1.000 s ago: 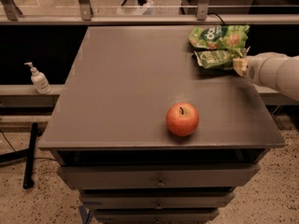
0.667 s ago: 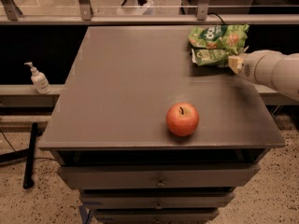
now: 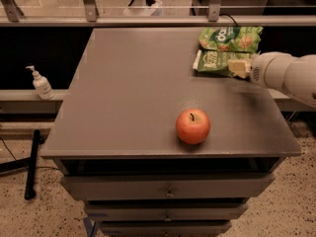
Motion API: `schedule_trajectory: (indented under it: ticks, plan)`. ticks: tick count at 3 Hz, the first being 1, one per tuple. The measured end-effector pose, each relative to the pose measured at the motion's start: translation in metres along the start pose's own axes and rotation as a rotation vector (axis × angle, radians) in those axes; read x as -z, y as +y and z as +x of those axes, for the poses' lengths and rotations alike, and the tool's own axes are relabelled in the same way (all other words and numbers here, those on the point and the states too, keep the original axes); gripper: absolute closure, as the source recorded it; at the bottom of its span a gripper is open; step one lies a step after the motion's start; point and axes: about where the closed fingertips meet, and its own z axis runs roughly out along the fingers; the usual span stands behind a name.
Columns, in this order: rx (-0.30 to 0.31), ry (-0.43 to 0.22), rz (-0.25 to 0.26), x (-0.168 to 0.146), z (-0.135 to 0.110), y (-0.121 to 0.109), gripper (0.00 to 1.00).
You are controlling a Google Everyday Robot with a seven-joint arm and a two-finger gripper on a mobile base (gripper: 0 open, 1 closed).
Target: Move green jalapeno chip bag near green rice chip bag
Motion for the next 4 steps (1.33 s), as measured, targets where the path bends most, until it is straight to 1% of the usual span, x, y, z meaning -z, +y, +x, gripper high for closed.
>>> schedule_trajectory:
  ticks: [1, 2, 3, 4]
  plan:
    - [-0.001, 0.001, -0.012, 0.004, 0.003, 0.001, 0.00]
    - [0.006, -0.015, -0.041, 0.017, 0.002, 0.004, 0.00]
    - [-0.008, -0.044, -0.138, 0.031, 0.002, 0.004, 0.00]
    - [-0.024, -0.131, -0.255, 0.060, -0.017, -0.002, 0.00]
